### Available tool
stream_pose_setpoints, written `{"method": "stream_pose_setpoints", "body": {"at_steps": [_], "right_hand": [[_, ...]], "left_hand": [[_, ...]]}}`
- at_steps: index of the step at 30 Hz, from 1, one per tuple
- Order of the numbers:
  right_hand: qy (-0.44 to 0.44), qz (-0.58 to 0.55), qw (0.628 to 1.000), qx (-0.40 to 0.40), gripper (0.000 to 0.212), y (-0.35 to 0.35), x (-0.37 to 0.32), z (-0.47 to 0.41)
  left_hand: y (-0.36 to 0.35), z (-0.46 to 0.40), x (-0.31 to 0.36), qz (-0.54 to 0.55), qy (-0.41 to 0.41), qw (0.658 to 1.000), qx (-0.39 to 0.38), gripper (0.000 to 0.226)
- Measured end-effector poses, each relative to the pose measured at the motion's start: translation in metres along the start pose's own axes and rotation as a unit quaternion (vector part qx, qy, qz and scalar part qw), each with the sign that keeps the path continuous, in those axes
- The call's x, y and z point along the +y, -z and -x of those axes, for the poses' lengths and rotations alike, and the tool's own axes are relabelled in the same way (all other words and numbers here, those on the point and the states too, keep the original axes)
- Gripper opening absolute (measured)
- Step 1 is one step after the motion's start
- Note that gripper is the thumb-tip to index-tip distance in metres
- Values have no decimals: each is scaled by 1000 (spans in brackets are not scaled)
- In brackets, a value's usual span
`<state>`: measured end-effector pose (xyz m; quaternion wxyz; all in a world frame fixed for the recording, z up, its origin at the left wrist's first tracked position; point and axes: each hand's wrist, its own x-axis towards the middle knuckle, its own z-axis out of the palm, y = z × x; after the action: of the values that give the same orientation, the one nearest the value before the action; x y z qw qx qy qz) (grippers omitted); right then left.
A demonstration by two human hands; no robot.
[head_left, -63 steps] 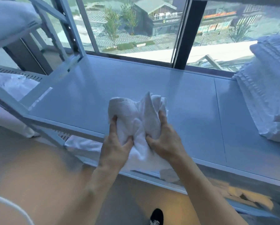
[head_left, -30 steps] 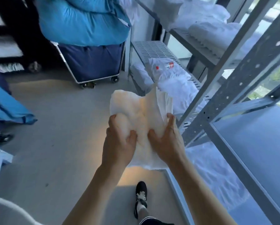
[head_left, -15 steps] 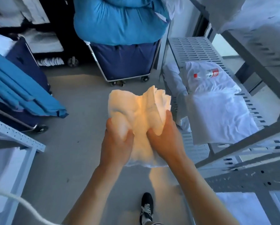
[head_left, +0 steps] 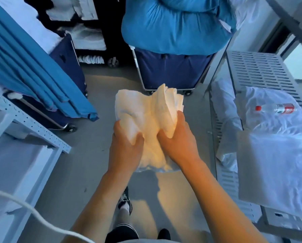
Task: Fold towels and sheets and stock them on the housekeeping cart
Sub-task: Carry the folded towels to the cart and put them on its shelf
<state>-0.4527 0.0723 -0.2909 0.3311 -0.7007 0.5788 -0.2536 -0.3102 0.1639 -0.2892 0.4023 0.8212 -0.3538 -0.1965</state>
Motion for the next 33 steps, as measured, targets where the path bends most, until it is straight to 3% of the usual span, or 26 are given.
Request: {"method": "stream_pose_setpoints", "body": {"at_steps": [4,17,33], "right_hand": [[20,4,1000,-3,69,-33,-29,-49],[56,46,997,-3,85,-155,-171,-209],[116,48,992,-24,85,-244,-280,-327]], "left_hand": [[10,-62,-8,14,0,1000,13,72],[95,-292,-25,52,0,998,23,63],[154,-442,-48,95,16,993,75,64]]}}
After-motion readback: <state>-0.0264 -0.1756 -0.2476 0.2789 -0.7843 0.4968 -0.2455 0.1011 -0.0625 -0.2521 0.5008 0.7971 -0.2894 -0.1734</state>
